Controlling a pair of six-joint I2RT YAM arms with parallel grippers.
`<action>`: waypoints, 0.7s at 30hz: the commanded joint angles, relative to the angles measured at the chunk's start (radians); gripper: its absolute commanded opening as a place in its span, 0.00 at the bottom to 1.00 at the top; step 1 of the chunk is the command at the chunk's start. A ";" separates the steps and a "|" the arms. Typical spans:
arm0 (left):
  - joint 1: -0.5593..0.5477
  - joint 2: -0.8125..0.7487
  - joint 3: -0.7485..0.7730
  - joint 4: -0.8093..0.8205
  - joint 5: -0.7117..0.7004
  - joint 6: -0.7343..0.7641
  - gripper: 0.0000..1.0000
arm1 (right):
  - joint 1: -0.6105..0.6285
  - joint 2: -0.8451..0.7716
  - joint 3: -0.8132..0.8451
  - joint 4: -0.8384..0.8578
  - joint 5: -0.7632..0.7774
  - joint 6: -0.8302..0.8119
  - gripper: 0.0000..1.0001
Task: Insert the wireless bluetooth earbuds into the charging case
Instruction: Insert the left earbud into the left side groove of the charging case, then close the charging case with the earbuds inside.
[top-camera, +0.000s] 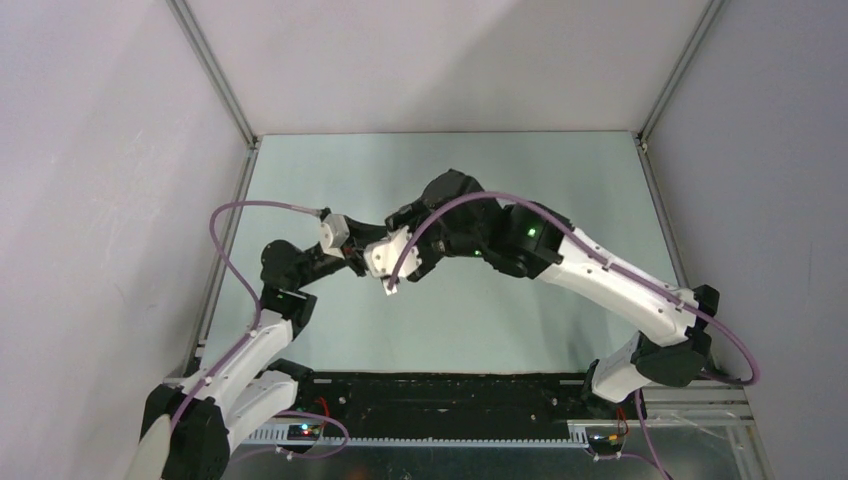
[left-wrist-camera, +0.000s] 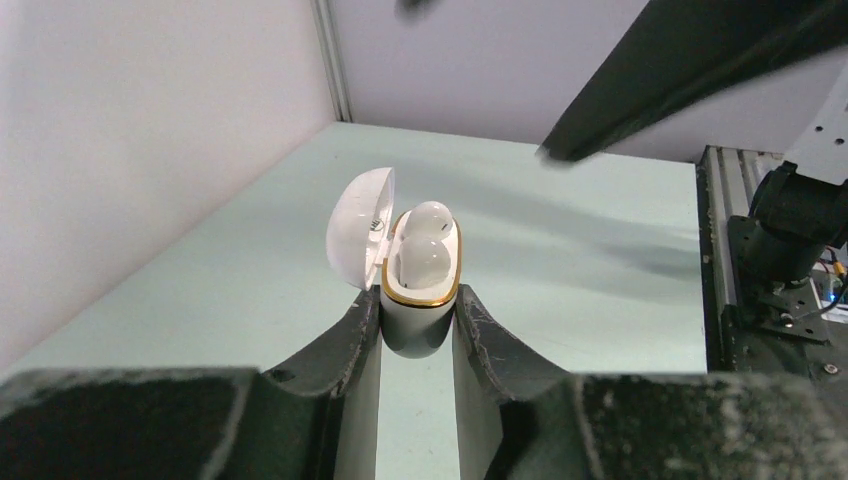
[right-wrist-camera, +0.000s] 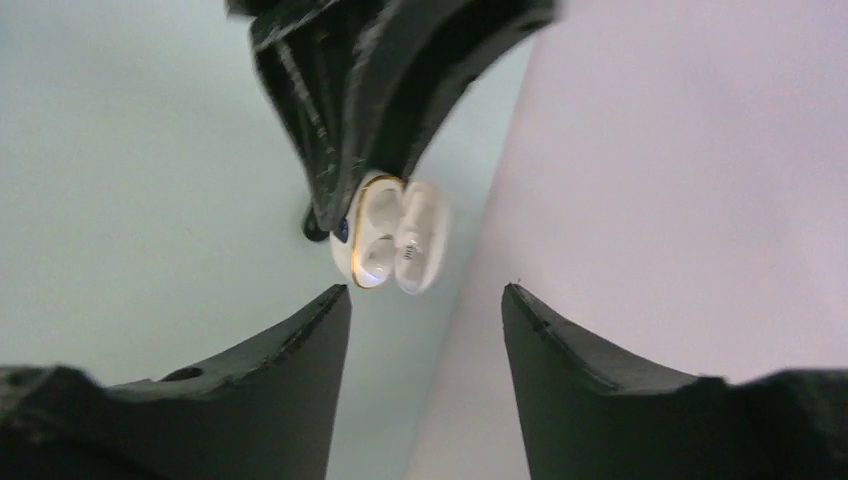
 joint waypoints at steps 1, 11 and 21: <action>0.034 -0.023 0.035 -0.078 0.044 0.054 0.00 | -0.030 0.016 0.198 -0.106 -0.102 0.358 0.64; 0.112 -0.063 0.102 -0.368 0.262 0.206 0.00 | -0.284 0.278 0.571 -0.416 -0.620 0.759 0.88; 0.120 -0.069 0.179 -0.538 0.318 0.313 0.00 | -0.272 0.400 0.588 -0.431 -0.771 0.758 0.86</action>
